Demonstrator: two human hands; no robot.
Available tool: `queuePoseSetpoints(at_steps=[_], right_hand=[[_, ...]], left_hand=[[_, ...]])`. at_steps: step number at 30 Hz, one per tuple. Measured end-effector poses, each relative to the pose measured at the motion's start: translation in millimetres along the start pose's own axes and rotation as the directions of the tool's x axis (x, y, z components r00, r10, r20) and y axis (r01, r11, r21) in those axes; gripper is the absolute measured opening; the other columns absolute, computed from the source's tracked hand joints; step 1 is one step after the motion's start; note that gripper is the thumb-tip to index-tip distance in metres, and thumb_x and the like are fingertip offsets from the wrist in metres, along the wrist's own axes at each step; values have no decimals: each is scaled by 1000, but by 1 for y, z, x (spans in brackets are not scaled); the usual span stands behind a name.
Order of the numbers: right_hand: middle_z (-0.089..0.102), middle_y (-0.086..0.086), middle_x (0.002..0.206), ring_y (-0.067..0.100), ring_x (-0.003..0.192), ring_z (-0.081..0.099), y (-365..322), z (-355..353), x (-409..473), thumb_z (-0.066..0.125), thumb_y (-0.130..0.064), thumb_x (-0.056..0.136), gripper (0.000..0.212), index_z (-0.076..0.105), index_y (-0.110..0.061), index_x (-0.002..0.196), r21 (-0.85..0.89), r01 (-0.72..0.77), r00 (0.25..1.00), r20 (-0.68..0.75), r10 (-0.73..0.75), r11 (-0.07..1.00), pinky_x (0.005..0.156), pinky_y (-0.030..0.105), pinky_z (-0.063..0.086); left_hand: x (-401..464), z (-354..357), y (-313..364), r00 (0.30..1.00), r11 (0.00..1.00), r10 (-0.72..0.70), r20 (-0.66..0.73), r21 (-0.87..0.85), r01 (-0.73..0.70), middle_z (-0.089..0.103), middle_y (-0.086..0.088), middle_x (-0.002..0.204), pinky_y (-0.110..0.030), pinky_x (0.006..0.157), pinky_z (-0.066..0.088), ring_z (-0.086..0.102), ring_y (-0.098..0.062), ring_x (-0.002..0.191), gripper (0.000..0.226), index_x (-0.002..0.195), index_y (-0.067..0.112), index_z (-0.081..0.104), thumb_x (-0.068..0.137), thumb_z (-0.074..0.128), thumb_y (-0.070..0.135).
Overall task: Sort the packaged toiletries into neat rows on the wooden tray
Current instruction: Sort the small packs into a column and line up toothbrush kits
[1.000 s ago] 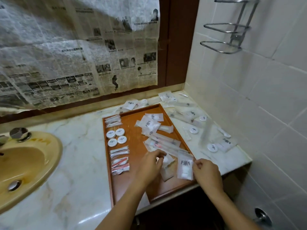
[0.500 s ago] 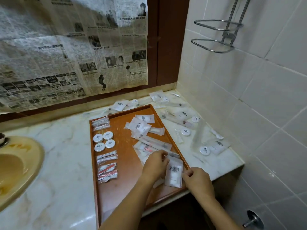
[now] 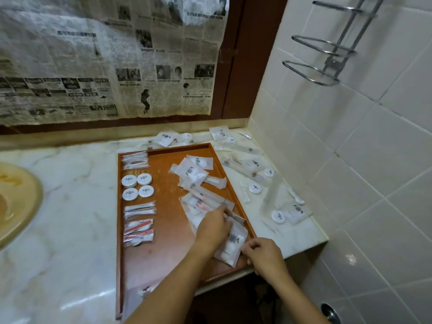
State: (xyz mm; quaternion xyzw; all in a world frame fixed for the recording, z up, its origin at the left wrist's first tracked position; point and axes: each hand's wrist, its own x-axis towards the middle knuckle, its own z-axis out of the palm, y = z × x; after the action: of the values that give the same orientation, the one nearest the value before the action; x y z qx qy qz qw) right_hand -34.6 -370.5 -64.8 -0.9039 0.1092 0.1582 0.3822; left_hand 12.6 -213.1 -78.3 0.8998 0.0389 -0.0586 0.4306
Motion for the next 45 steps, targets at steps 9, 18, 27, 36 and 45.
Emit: queuePoseSetpoints(at_steps=[9, 18, 27, 36, 45], right_hand=[[67, -10, 89, 3, 82, 61, -42, 28, -4, 60, -38, 92, 11, 64, -29, 96, 74, 124, 988, -103, -116, 990, 72, 26, 50], [66, -15, 90, -1, 90, 60, -91, 76, -23, 60, -27, 96, 8, 68, -27, 97, 132, 283, 956, 42, -290, 950, 63, 8, 39], [70, -17, 95, -11, 87, 60, -111, 114, -33, 53, -17, 98, 22, 71, -29, 103, 132, 392, 886, 212, -413, 910, 67, 5, 43], [69, 4, 86, 13, 79, 64, -111, 118, -35, 69, -24, 89, 6, 68, -29, 92, 128, 375, 885, 245, -396, 918, 63, 13, 46], [66, -7, 77, -4, 66, 55, -98, 129, -40, 69, -22, 89, 6, 73, -25, 87, 27, 396, 868, 317, -384, 918, 63, 11, 44]], left_hand=[[-11, -48, -21, 985, 920, -124, -122, -386, 68, 65, 5, 73, -17, 54, 42, 58, -9, 60, 11, 89, 21, 68, 96, 60, 25], [-57, -116, -75, 923, 786, -337, -186, -594, 168, 73, -1, 82, -21, 56, 52, 68, -9, 64, 12, 86, 14, 69, 95, 61, 17], [-105, -156, -123, 944, 920, -221, -244, -372, 120, 72, 9, 80, -10, 65, 44, 65, -2, 77, 12, 77, 23, 73, 88, 71, 26], [-141, -149, -146, 934, 940, -291, -206, -241, 239, 63, 8, 63, -14, 56, 40, 56, 1, 56, 20, 72, 24, 67, 91, 67, 30], [-161, -133, -158, 964, 985, -105, -246, 107, 135, 47, 13, 92, -20, 72, 47, 53, -4, 85, 3, 95, 33, 60, 92, 59, 32]])
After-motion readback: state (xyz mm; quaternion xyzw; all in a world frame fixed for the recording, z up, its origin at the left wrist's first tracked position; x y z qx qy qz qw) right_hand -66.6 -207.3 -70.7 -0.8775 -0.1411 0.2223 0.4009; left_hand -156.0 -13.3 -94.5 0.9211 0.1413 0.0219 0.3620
